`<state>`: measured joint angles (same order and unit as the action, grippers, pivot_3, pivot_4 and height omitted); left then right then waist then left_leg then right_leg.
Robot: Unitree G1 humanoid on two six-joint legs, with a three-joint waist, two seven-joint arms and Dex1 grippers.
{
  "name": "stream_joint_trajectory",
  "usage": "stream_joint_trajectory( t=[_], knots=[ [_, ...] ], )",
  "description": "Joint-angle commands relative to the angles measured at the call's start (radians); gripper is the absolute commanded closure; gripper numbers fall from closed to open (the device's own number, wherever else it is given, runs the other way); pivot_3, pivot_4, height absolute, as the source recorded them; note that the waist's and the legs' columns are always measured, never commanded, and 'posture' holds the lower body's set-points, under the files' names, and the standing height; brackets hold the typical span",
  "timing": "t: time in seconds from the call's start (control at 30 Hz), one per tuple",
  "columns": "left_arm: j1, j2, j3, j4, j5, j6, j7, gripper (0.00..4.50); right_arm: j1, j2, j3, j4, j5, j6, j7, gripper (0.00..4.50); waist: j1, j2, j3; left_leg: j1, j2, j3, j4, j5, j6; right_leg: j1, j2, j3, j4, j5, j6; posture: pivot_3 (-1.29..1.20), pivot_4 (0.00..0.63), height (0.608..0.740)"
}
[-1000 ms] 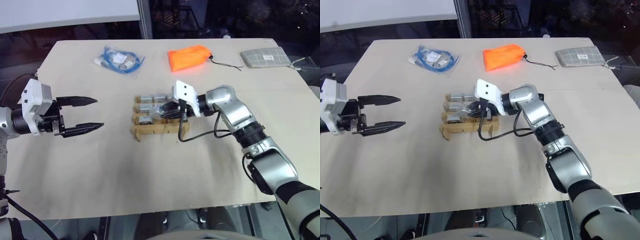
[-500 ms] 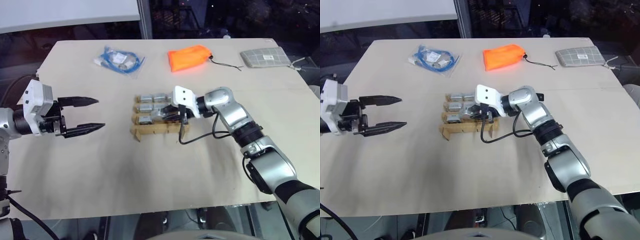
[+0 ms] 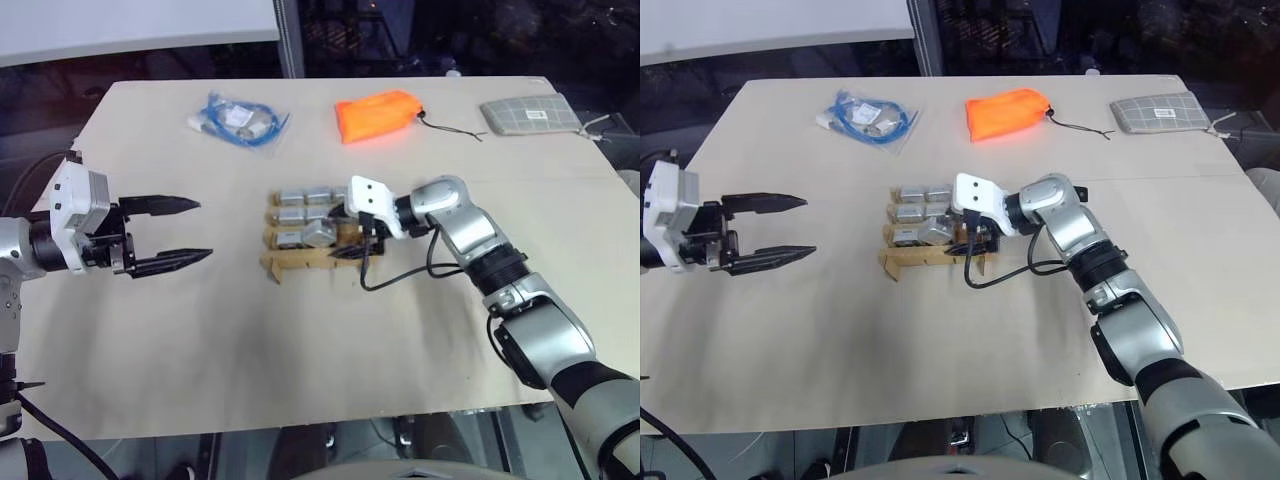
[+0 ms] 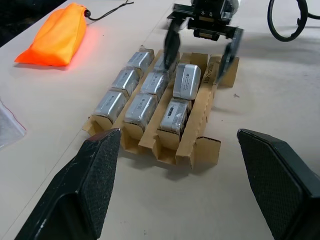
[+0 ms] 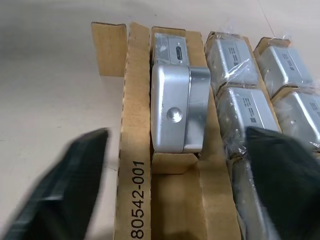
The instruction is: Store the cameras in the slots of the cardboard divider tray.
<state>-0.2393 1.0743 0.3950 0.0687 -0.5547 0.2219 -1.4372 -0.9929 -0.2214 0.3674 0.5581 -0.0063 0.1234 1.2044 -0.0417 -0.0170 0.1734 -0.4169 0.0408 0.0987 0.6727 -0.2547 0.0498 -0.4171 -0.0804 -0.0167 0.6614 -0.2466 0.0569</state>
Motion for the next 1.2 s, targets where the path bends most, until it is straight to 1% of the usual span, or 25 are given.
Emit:
stream_joint_trajectory(
  t=[0.03, 0.3, 0.57, 0.6, 0.63, 0.7, 0.73, 0.77, 0.8, 0.83, 0.87, 1.03, 1.2],
  knots=[
    [-0.019, 0.004, 0.017, -0.024, -0.021, -0.001, 0.002, 0.61, -0.013, -0.002, -0.026, -0.027, 0.01, -0.01, -0.019, 0.05, 0.0, 0.0, 0.0, 0.0, 0.0, 0.0, 0.0, 0.0, 0.0, 0.0, 0.0, 0.0, 0.0, 0.0, 0.0, 0.0, 0.15, 0.74],
    [-0.029, 0.002, 0.013, -0.018, -0.018, 0.001, 0.0, 0.61, -0.027, 0.019, -0.038, -0.095, 0.062, 0.085, 0.003, 0.05, -0.001, 0.0, 0.0, 0.0, 0.0, 0.0, 0.0, 0.0, 0.0, 0.0, 0.0, 0.0, 0.0, 0.0, 0.0, 0.0, 0.15, 0.74],
    [-0.019, 0.0, 0.019, -0.03, -0.022, 0.008, 0.002, 0.61, -0.05, 0.034, -0.02, -0.105, 0.053, 0.145, -0.01, 0.05, 0.0, 0.0, 0.0, 0.0, 0.0, -0.001, 0.0, 0.0, 0.0, 0.0, 0.0, 0.0, 0.0, 0.0, 0.0, 0.0, 0.15, 0.74],
    [-0.017, 0.0, 0.02, -0.032, -0.022, 0.009, 0.003, 0.61, -0.053, 0.035, -0.018, -0.098, 0.048, 0.142, -0.014, 0.55, 0.0, 0.0, 0.0, 0.0, 0.0, -0.001, 0.0, 0.0, 0.0, 0.0, 0.0, 0.0, 0.0, 0.0, 0.0, 0.0, 0.15, 0.74],
    [-0.015, 0.0, 0.021, -0.034, -0.023, 0.01, 0.004, 0.61, -0.054, 0.037, -0.018, -0.094, 0.047, 0.141, -0.017, 0.81, 0.0, 0.0, 0.0, 0.0, 0.0, -0.001, 0.0, 0.0, 0.0, 0.0, 0.0, 0.0, 0.0, 0.0, 0.0, 0.0, 0.15, 0.74],
    [-0.011, -0.001, 0.024, -0.039, -0.024, 0.012, 0.006, 0.61, -0.056, 0.038, -0.018, -0.092, 0.047, 0.141, -0.019, 1.69, 0.0, 0.0, 0.0, 0.0, 0.0, -0.001, 0.0, 0.0, 0.0, 0.0, 0.0, 0.0, 0.0, 0.0, 0.0, 0.0, 0.15, 0.74],
    [-0.008, -0.001, 0.026, -0.043, -0.025, 0.014, 0.007, 0.61, -0.056, 0.037, -0.019, -0.092, 0.046, 0.141, -0.018, 2.0, 0.0, 0.0, 0.0, 0.0, 0.0, -0.001, 0.0, 0.0, 0.0, 0.0, 0.0, 0.0, 0.0, 0.0, 0.0, 0.0, 0.15, 0.74],
    [-0.006, -0.001, 0.027, -0.045, -0.025, 0.015, 0.008, 0.61, -0.057, 0.035, -0.016, -0.091, 0.042, 0.136, -0.016, 2.61, 0.0, 0.0, 0.0, 0.0, 0.0, -0.001, 0.0, 0.0, 0.0, 0.0, 0.0, 0.0, 0.0, 0.0, 0.0, 0.0, 0.15, 0.74],
    [-0.003, -0.002, 0.029, -0.048, -0.025, 0.017, 0.009, 0.61, -0.057, 0.033, -0.013, -0.091, 0.039, 0.132, -0.013, 3.09, 0.0, 0.0, 0.0, 0.0, 0.0, -0.001, 0.0, 0.0, 0.0, 0.0, 0.0, 0.0, 0.0, 0.0, 0.0, 0.0, 0.15, 0.74],
    [-0.001, -0.002, 0.03, -0.05, -0.026, 0.018, 0.01, 0.61, -0.057, 0.031, -0.012, -0.09, 0.036, 0.129, -0.012, 3.54, 0.0, 0.0, 0.0, 0.0, 0.0, -0.001, 0.0, 0.0, 0.0, 0.0, 0.0, 0.0, 0.0, 0.0, 0.0, 0.0, 0.15, 0.74],
    [0.0, -0.002, 0.031, -0.052, -0.026, 0.019, 0.011, 0.61, -0.057, 0.03, -0.012, -0.089, 0.035, 0.128, -0.012, 3.85, 0.0, 0.0, 0.0, 0.0, 0.0, -0.001, 0.0, 0.0, 0.0, 0.0, 0.0, 0.0, 0.0, 0.0, 0.0, 0.0, 0.15, 0.74],
    [0.005, -0.002, 0.032, -0.057, -0.03, 0.02, 0.016, 0.61, -0.053, 0.038, -0.034, -0.1, 0.057, 0.145, -0.016, 3.9, 0.0, 0.0, 0.0, 0.0, 0.0, -0.002, 0.0, 0.0, 0.0, 0.0, 0.0, 0.0, 0.0, 0.0, 0.0, 0.0, 0.15, 0.74],
    [0.003, -0.001, 0.028, -0.059, -0.034, 0.021, 0.019, 0.61, -0.02, 0.065, -0.144, -0.172, 0.197, 0.241, -0.021, 3.9, 0.0, 0.0, 0.0, 0.0, 0.0, -0.003, 0.0, 0.0, 0.0, 0.0, 0.0, 0.0, 0.0, 0.0, 0.0, 0.0, 0.15, 0.74]
  ],
)
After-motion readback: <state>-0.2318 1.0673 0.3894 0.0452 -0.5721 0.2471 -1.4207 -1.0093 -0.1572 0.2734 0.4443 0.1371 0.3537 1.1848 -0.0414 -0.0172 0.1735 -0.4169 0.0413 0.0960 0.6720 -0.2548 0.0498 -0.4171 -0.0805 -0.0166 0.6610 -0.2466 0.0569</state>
